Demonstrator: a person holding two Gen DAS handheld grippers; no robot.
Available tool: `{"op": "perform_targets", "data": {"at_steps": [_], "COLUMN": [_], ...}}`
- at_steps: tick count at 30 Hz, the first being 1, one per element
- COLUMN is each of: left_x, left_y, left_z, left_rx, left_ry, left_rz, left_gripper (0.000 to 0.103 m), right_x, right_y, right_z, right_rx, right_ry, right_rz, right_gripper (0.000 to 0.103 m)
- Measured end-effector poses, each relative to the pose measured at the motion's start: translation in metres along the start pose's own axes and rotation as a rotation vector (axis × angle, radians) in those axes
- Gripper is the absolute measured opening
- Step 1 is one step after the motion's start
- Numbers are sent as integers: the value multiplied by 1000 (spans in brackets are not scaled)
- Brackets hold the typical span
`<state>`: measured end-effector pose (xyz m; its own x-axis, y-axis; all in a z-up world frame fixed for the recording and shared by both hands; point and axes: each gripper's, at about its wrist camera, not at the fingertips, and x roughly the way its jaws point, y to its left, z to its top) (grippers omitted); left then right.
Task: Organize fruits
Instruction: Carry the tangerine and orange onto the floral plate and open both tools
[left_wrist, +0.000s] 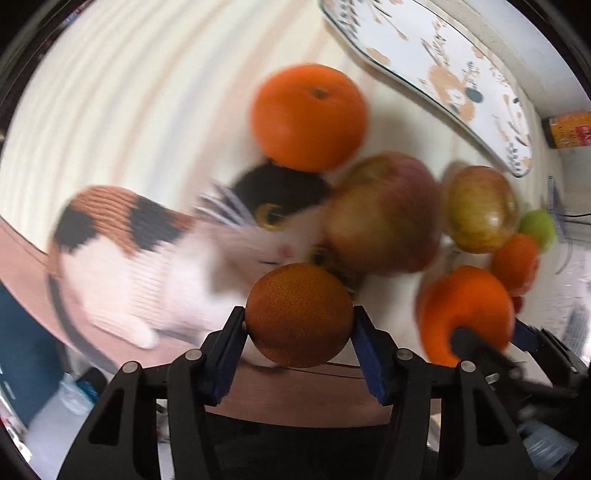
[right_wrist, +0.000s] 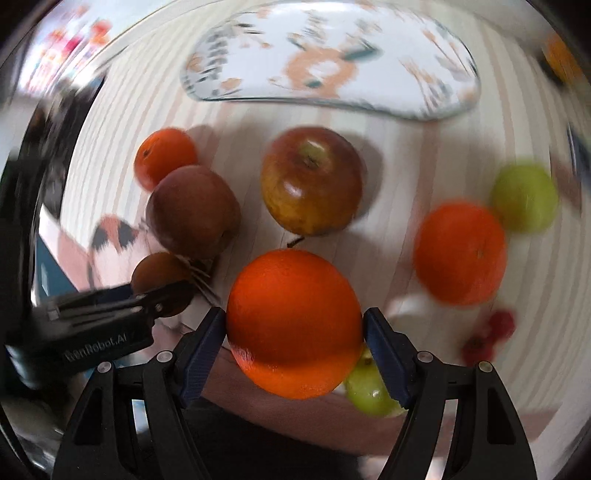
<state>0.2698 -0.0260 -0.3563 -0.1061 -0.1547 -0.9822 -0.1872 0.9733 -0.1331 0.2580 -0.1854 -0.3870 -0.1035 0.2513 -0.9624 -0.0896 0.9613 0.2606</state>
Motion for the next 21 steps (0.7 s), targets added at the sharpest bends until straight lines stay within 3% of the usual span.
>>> {"op": "perform_targets", "data": {"at_steps": [4, 10, 15, 18, 21], "left_x": [1, 0, 2, 1, -8], "left_y": [9, 13, 22, 27, 35], "left_z": [1, 1, -2, -4, -3], "left_rx": [20, 98, 140, 165, 193], "left_ry": [-15, -32, -31, -39, -51], "left_rz": [7, 8, -21, -29, -44], "left_gripper": [54, 54, 54, 54, 53], "right_x": [-4, -2, -2, -8, -15], "right_y": [-15, -5, 3, 6, 6], "right_z": [-3, -10, -13, -18, -26], "right_rx": [136, 95, 72, 90, 156], "right_ry": [12, 24, -29, -52, -77], "right_rz": [54, 3, -66, -104, -78], "right_gripper": [80, 83, 80, 79, 79]}}
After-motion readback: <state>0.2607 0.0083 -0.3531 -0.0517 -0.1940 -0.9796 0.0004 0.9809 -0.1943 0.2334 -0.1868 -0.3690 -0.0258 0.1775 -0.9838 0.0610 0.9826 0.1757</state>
